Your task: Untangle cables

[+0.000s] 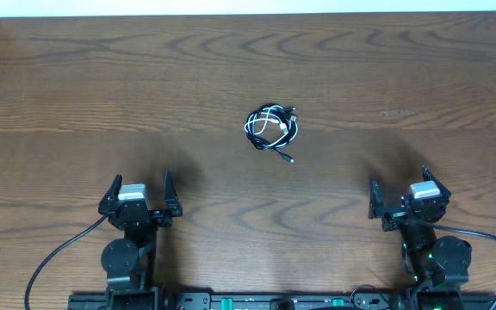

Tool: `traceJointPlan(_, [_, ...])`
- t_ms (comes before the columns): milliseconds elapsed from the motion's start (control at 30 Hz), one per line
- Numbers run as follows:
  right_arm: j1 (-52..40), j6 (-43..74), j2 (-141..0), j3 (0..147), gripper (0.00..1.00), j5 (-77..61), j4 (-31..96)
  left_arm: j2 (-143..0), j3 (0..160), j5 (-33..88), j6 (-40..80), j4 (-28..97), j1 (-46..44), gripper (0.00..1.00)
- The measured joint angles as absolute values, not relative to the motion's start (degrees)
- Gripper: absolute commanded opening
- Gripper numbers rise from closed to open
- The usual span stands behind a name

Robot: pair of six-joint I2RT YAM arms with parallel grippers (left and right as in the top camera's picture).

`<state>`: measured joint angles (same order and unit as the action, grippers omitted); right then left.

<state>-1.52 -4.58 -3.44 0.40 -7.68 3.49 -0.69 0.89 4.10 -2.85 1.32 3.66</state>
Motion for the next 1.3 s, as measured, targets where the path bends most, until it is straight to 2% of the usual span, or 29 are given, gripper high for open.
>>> traceJointPlan(500, [-1.52,-4.58,-3.44,0.4,0.99,-7.68,3.46,-3.46,1.1,2.7,-2.76,1.67,3.66,0.98])
traceJointPlan(800, [-1.52,-4.58,-3.44,0.4,0.99,-7.68,3.46,-7.2,4.32,6.92,1.74,4.29,3.66,0.98])
traceJointPlan(1033, [-1.52,-4.58,-3.44,0.4,0.99,-7.68,3.46,-15.68,12.69,12.01,5.52,5.17,3.66,0.98])
traceJointPlan(1300, [-1.52,-4.58,-3.44,0.4,0.99,-7.68,3.49,-33.43,27.16,15.79,8.6,7.22,3.66,0.98])
